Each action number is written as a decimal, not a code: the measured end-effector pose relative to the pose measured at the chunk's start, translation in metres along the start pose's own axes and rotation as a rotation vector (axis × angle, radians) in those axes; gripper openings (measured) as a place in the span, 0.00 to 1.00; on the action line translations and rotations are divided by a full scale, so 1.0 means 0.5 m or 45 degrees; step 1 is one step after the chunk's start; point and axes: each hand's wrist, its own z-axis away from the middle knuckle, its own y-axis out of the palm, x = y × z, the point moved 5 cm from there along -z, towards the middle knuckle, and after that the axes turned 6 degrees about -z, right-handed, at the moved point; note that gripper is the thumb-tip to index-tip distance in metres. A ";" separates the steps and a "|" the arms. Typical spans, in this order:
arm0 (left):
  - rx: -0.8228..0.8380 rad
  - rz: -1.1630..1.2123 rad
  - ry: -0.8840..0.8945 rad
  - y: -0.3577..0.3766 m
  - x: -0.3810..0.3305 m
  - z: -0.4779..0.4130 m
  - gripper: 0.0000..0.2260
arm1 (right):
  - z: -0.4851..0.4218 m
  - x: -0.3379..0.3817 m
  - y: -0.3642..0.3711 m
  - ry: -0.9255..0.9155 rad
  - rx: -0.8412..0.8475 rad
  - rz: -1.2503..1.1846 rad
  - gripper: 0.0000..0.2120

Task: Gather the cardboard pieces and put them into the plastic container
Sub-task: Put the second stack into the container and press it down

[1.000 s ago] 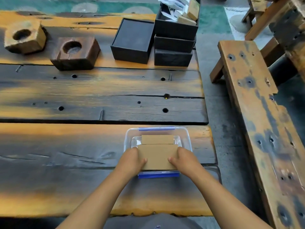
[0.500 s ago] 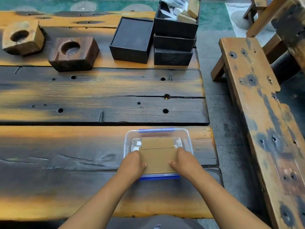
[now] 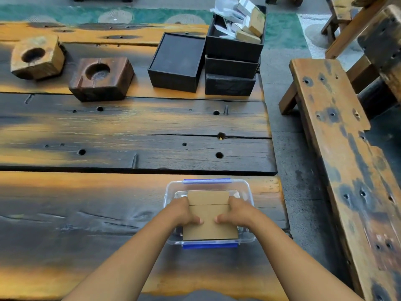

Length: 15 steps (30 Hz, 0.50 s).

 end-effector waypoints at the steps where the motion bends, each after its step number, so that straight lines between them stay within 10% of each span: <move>1: 0.025 -0.015 -0.017 -0.001 0.000 -0.004 0.31 | -0.004 -0.001 -0.002 0.008 0.026 -0.014 0.35; 15: 0.098 0.025 0.055 -0.006 0.016 -0.042 0.25 | -0.034 -0.013 -0.006 -0.050 0.070 -0.070 0.40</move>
